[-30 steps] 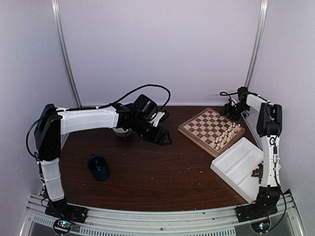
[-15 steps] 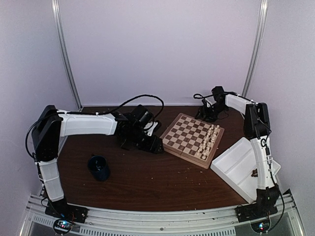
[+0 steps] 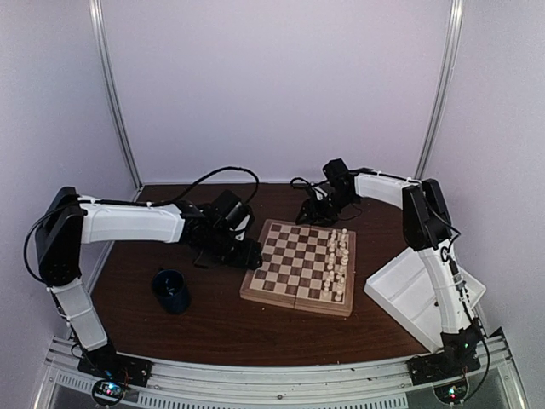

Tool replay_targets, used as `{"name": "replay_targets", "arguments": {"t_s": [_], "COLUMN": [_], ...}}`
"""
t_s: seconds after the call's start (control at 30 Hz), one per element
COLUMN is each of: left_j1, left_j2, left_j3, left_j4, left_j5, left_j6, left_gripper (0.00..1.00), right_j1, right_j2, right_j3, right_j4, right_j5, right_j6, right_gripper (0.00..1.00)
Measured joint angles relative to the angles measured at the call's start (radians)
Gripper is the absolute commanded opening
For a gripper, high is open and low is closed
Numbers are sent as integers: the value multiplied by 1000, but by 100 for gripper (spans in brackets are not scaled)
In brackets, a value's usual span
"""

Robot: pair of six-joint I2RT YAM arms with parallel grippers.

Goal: Set up the chess pieces on the board
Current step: Move the chessboard to the center of the board, then move the storage box to the corner of the board.

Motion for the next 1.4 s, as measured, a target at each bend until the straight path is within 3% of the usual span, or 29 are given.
{"name": "replay_targets", "arguments": {"t_s": [0.33, 0.57, 0.77, 0.93, 1.07, 1.23, 1.4], "left_j1": [4, 7, 7, 7, 7, 7, 7], "left_j2": [-330, -386, -386, -384, -379, -368, -333], "left_j3": [-127, -129, -129, -115, -109, -104, -73], "left_j4": [-38, -70, -86, -86, -82, -78, -70], "left_j5": [-258, -339, -349, -329, -313, -301, -284], "left_j6": [-13, 10, 54, 113, 155, 215, 259], "left_gripper": [75, 76, 76, 76, 76, 76, 76], "right_j1": [159, 241, 241, 137, -40, -180, -223], "right_j2": [-98, -121, -142, -380, -699, -967, -1011], "right_j3": [-173, -200, -57, -125, -359, -678, -918], "right_j4": [53, 45, -77, -99, -88, -160, -228], "right_j5": [-14, -13, 22, 79, 188, 369, 464], "right_j6": [35, 39, -47, -157, -269, -393, -444], "right_gripper": [66, 72, 79, 77, 76, 62, 27]}}
